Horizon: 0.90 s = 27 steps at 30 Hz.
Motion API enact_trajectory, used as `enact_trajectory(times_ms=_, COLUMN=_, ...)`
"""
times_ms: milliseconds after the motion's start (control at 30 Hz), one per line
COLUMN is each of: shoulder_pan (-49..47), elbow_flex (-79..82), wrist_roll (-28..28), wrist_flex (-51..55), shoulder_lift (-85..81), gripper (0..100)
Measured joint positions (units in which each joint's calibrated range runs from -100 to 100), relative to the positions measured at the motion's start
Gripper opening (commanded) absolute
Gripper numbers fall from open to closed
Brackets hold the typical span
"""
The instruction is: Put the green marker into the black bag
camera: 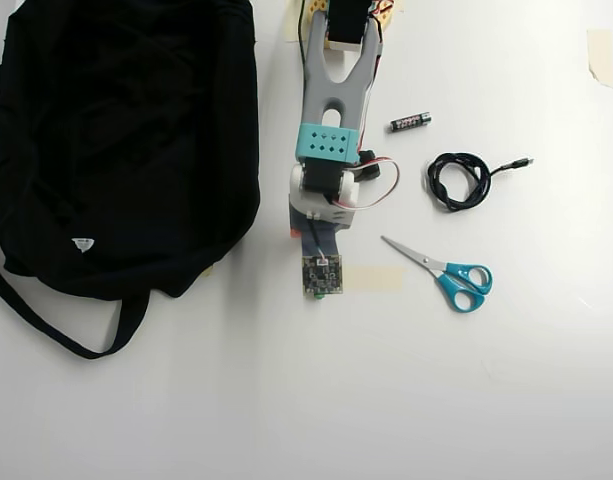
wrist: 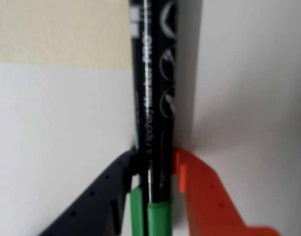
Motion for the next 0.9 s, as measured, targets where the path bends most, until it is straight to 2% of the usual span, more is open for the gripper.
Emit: enact_trajectory(times_ms=900, shoulder_pan=0.1, elbow_flex=0.0, wrist_roll=0.0, wrist_flex=0.3, shoulder_lift=-0.2, gripper=6)
